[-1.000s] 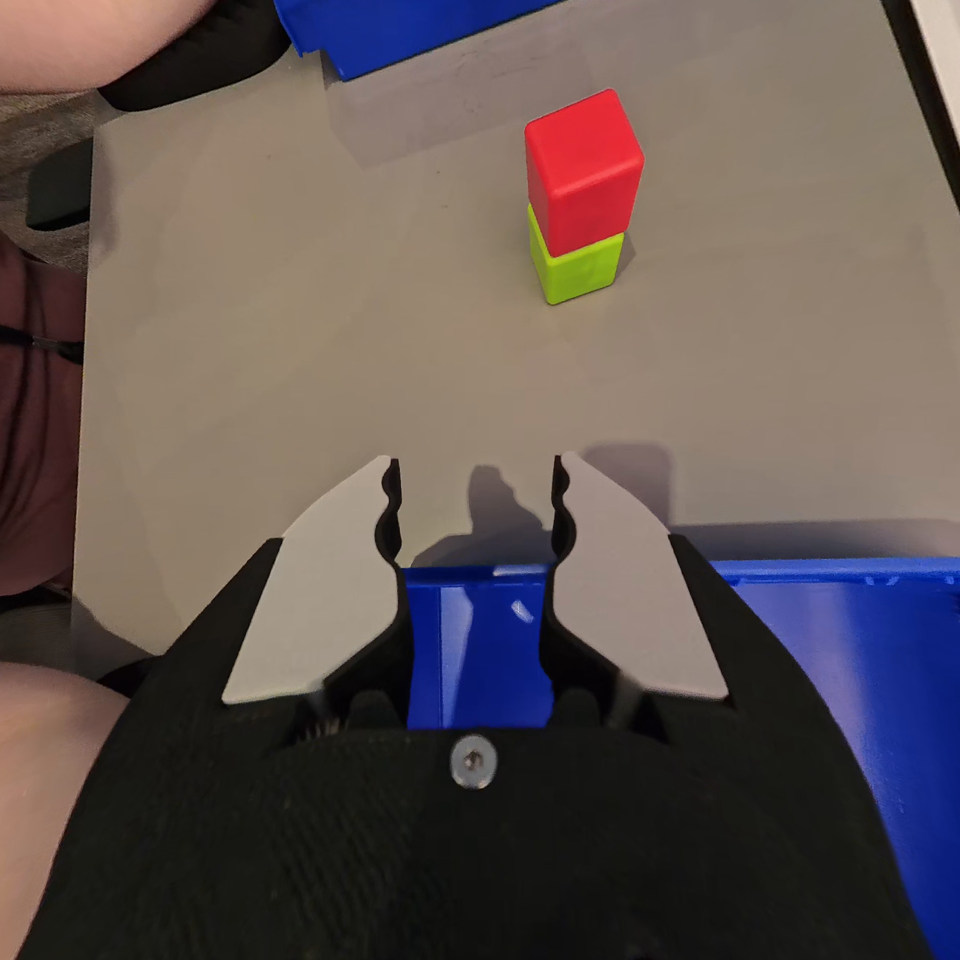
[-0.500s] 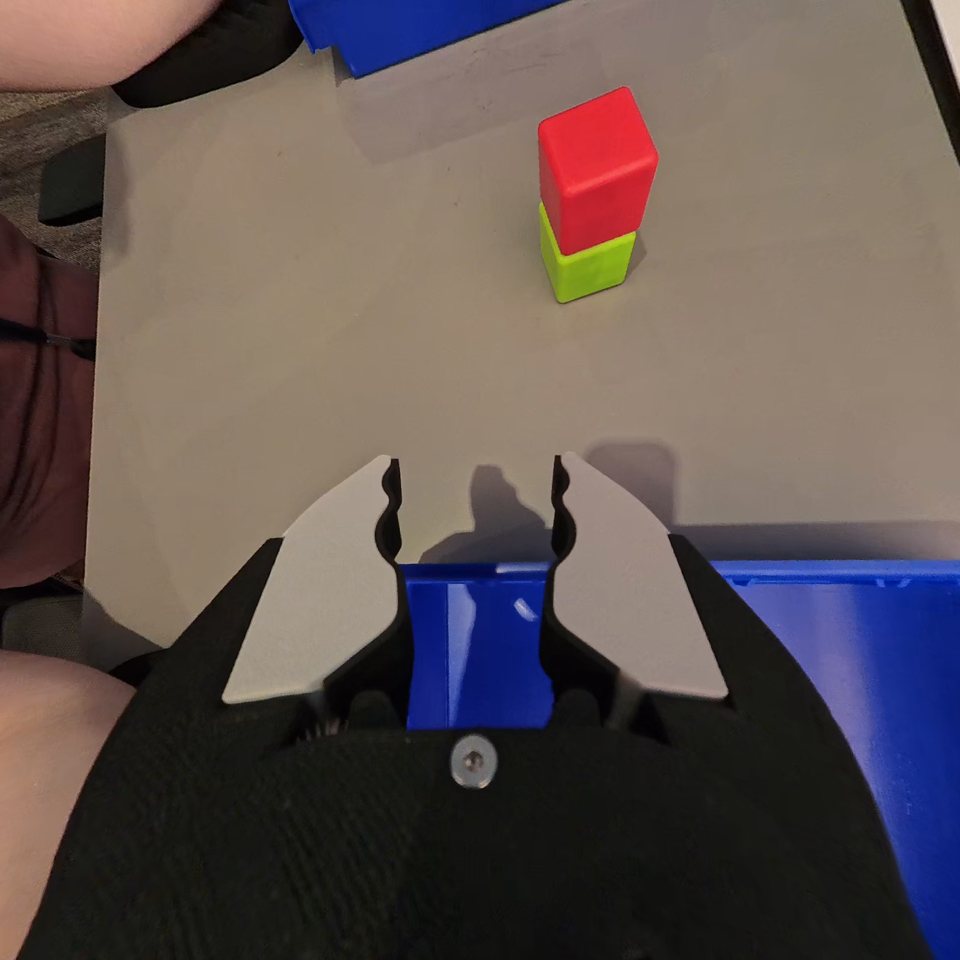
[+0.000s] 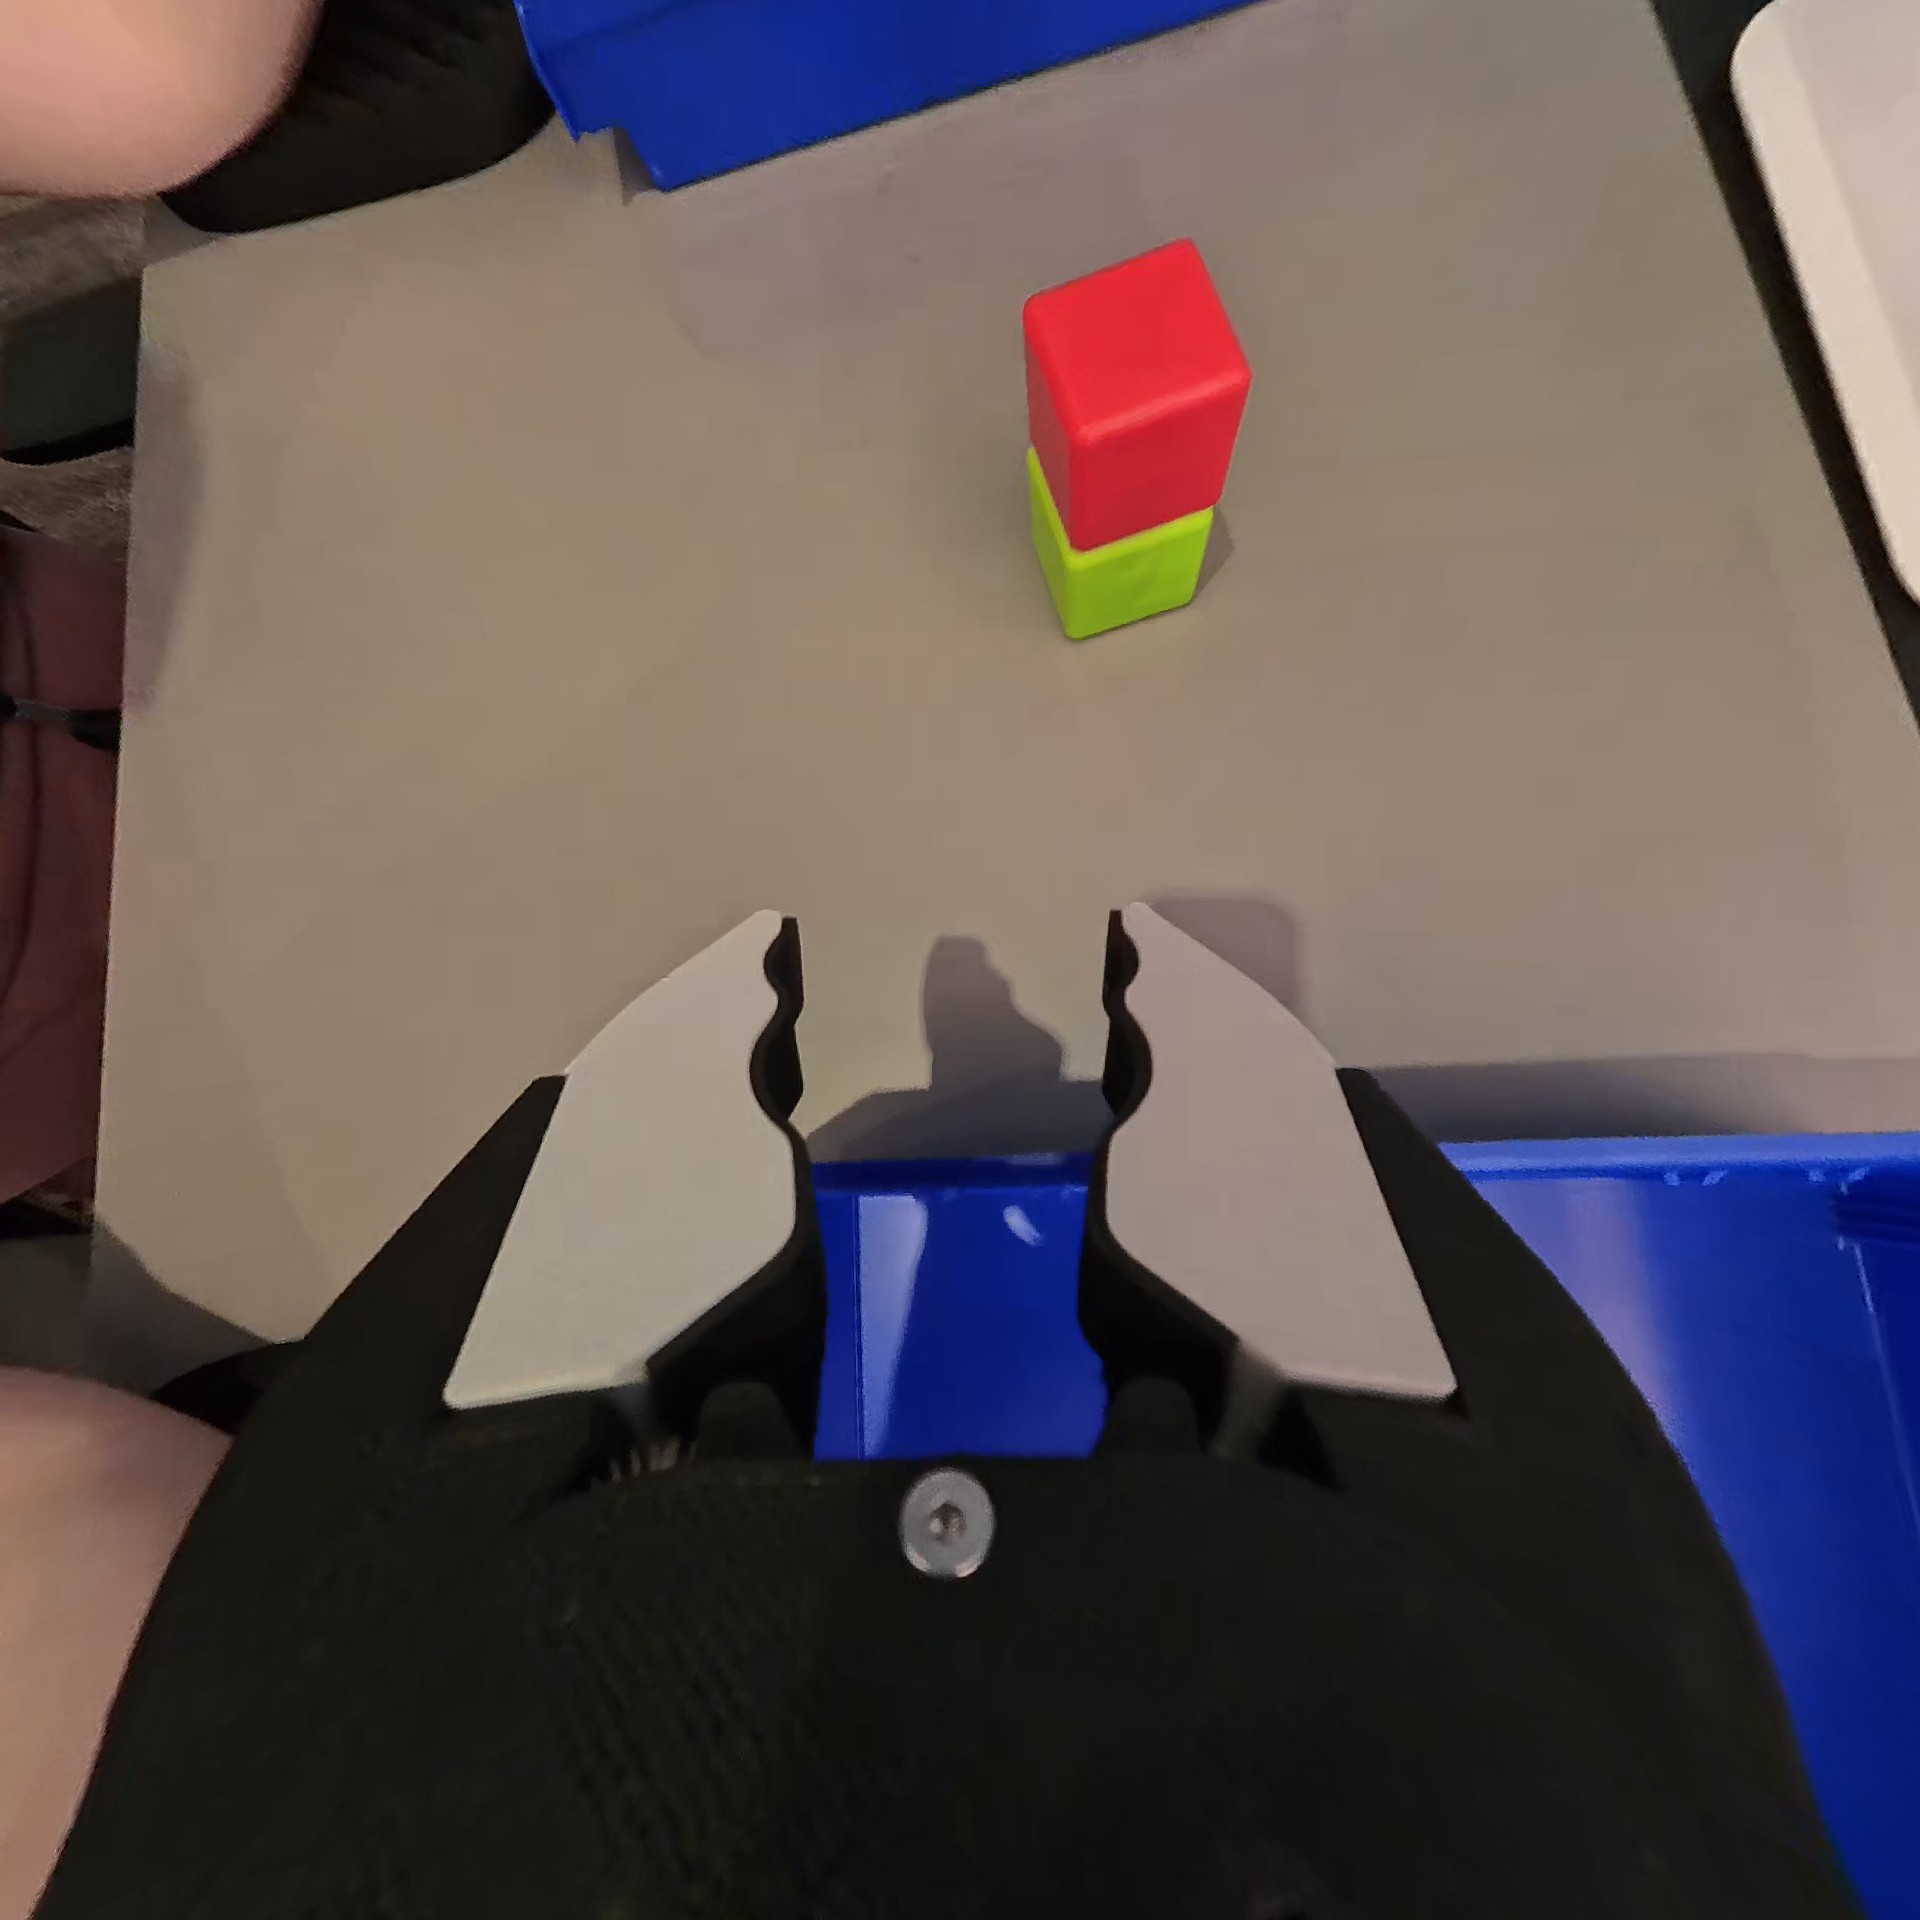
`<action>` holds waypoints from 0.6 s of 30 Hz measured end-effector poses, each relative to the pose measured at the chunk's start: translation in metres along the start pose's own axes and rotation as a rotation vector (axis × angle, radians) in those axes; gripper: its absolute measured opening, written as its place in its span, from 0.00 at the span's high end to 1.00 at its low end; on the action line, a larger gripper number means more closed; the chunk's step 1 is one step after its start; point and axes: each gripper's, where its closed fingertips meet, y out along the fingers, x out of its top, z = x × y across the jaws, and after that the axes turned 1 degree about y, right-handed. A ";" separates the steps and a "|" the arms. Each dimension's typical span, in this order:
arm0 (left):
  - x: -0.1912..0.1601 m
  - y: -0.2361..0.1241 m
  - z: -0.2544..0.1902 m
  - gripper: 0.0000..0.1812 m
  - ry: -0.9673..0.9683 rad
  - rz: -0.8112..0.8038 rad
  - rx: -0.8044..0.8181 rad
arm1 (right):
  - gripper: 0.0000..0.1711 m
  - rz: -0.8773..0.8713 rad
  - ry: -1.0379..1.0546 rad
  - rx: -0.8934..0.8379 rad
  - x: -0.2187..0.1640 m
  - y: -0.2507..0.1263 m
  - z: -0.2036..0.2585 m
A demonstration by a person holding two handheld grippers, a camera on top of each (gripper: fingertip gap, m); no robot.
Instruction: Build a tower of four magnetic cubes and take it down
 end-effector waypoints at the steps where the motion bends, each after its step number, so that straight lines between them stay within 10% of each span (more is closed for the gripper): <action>1: 0.017 -0.004 -0.013 0.71 0.015 -0.053 -0.001 | 0.67 -0.007 -0.001 0.002 0.001 0.000 0.000; 9: 0.063 0.037 -0.136 0.71 0.082 -0.146 -0.273 | 0.67 0.005 -0.004 -0.019 0.002 0.002 -0.002; 18: 0.056 0.071 -0.161 0.71 0.109 -0.086 -0.353 | 0.67 -0.002 -0.003 -0.004 0.003 0.003 -0.001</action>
